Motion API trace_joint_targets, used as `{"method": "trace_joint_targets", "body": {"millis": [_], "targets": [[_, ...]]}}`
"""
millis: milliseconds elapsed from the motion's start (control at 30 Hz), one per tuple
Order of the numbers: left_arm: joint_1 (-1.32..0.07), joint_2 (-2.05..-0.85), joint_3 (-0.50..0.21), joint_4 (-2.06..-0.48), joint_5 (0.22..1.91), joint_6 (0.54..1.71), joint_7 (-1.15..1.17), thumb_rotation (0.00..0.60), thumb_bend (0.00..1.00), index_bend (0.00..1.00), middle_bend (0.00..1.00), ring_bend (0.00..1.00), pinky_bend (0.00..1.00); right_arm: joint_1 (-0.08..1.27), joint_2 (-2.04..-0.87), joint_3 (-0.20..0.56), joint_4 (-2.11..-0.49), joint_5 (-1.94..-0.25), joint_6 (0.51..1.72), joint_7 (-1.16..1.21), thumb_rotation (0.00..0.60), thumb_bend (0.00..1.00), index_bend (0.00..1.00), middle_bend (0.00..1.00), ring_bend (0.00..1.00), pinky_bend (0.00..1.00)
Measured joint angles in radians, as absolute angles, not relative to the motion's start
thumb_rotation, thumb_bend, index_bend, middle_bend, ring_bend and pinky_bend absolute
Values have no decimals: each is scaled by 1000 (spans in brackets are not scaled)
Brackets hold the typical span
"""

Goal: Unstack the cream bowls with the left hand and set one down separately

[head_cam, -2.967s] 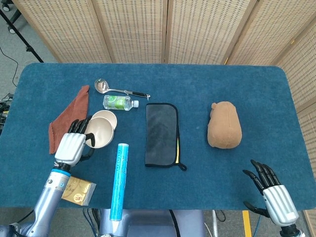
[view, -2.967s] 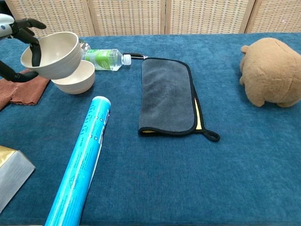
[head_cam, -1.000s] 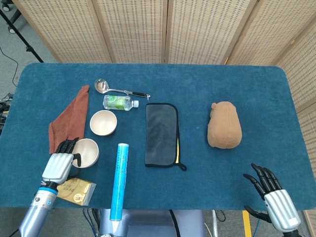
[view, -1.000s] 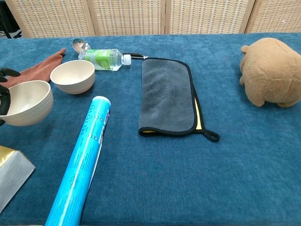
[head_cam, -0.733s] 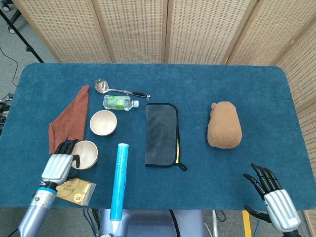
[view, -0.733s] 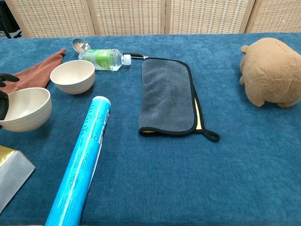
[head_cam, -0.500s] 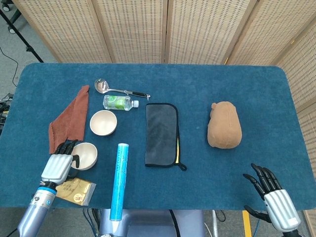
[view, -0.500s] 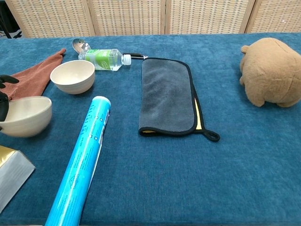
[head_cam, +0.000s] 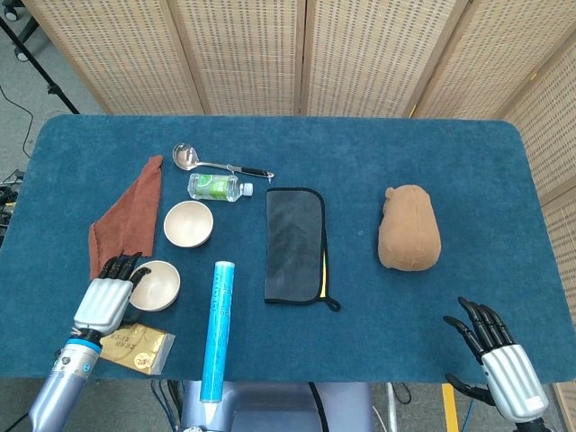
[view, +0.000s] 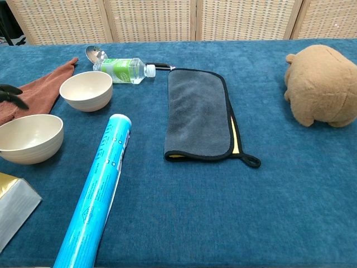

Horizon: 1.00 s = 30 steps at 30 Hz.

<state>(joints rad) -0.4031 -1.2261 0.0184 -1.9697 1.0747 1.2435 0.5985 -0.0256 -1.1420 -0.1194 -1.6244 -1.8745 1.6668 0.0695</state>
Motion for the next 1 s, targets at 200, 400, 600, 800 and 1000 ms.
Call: {"method": "trace_joint_targets", "body": {"millis": [200,400,600,800,1000], "targets": [[-402,-1207,1,-1995,1080,1254,575,600,260,20,0,80,49,-25,-1141,-119,-1625,-1875,1666,71,600,0,160,0,0,67],[-402,-1171,-48,-2034,1080,1282,530,600,262,20,0,80,49,-24,-1141,-120,-1625,-1878,1666,72,600,0,160,0,0,67],[-393,-1132,-89,-2079,1079,1315,461,600,283,56,0,80,49,-23,-1142,-119,-1623,-1876,1664,76,600,0,161,0,0,67],[-328,-1111,-90,-2125,1149,1390,327,600,293,151,0,80,49,-21,-1142,-117,-1623,-1876,1666,85,600,0,160,0,0,67],[-214,-1123,-32,-2120,1327,1506,171,600,293,172,0,80,49,-13,-1145,-113,-1628,-1874,1655,88,600,0,160,0,0,67]]}}
